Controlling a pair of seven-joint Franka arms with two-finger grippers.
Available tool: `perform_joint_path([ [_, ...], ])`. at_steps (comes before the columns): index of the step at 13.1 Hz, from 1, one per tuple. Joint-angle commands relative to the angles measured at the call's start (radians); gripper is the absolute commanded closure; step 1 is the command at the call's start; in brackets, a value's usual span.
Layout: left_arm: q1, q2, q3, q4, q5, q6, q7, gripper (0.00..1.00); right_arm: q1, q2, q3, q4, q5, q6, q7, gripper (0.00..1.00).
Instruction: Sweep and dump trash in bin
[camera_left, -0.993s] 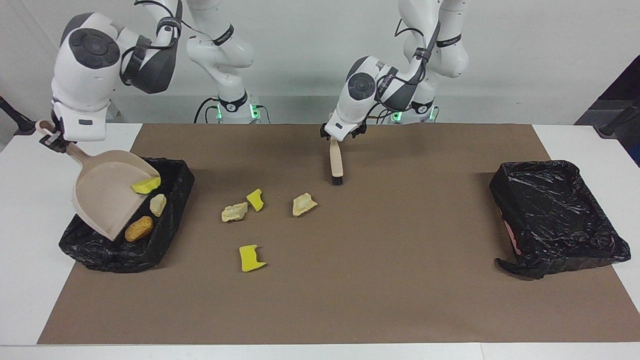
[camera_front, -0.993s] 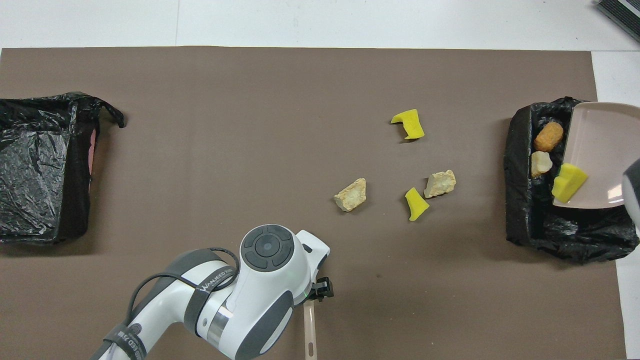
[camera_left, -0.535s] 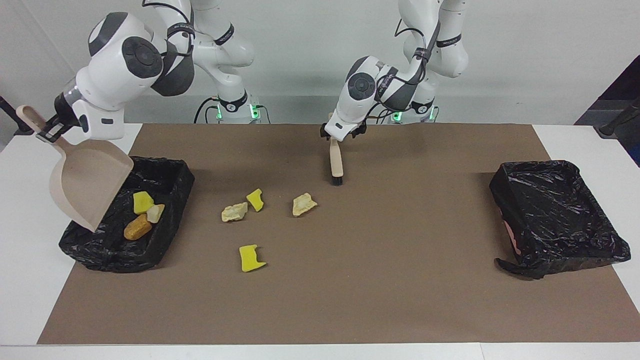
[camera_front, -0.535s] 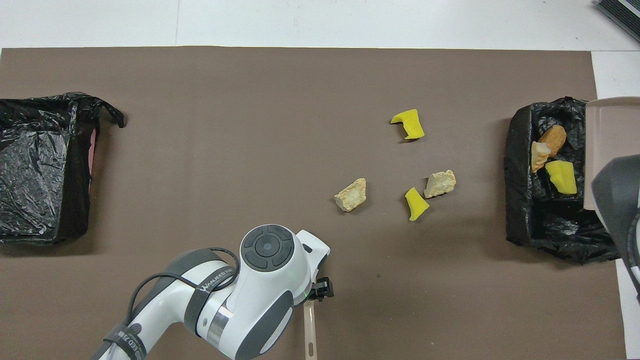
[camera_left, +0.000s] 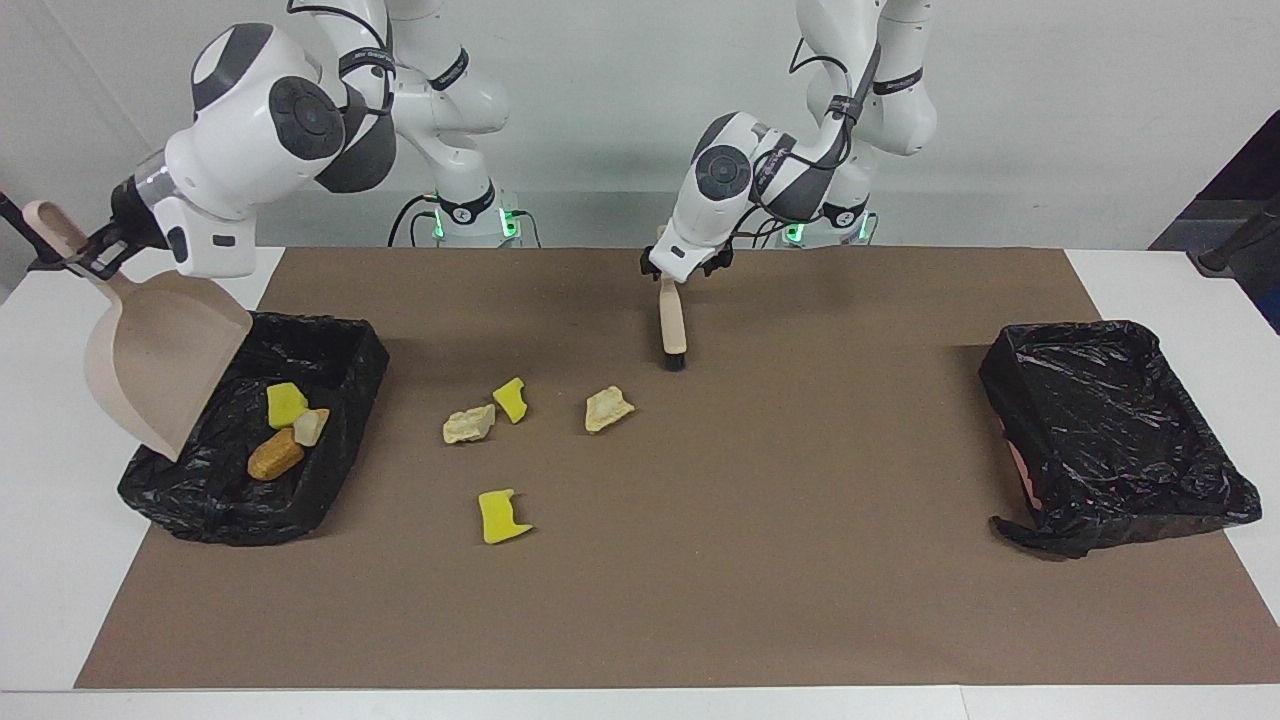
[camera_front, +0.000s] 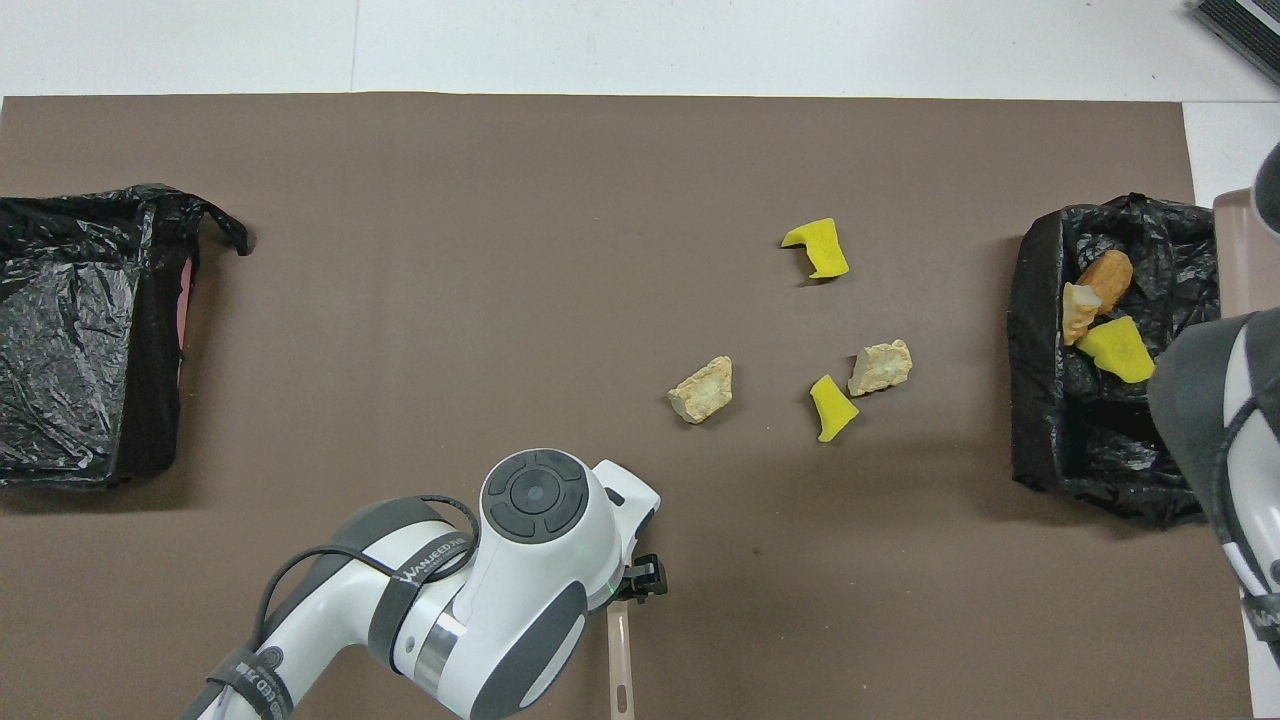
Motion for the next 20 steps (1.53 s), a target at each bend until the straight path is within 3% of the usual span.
perform_joint_path([
  [1, 0.014, 0.001, -0.006, 0.010, -0.004, -0.018, 0.003, 0.00, -0.007, 0.008, 0.004, 0.076, 0.156, -0.017, -0.038, 1.00],
  [3, 0.016, 0.004, -0.006, 0.016, 0.001, -0.023, 0.001, 0.00, -0.016, 0.009, 0.000, 0.096, 0.266, -0.019, -0.042, 1.00],
  [8, 0.042, 0.015, -0.003, 0.039, 0.035, -0.027, 0.014, 0.00, -0.148, 0.006, -0.003, 0.106, 0.711, -0.017, -0.021, 1.00],
  [11, 0.059, 0.012, -0.002, 0.071, 0.062, -0.059, 0.012, 0.00, -0.147, 0.000, -0.003, 0.103, 0.879, -0.032, 0.010, 1.00],
  [15, 0.123, 0.006, -0.002, 0.120, 0.140, -0.066, 0.012, 0.00, -0.027, 0.015, 0.011, 0.084, 0.997, -0.068, 0.408, 1.00],
  [20, 0.299, 0.061, -0.002, 0.309, 0.199, -0.069, 0.097, 0.00, 0.141, 0.117, 0.011, 0.086, 1.118, 0.019, 1.012, 1.00],
])
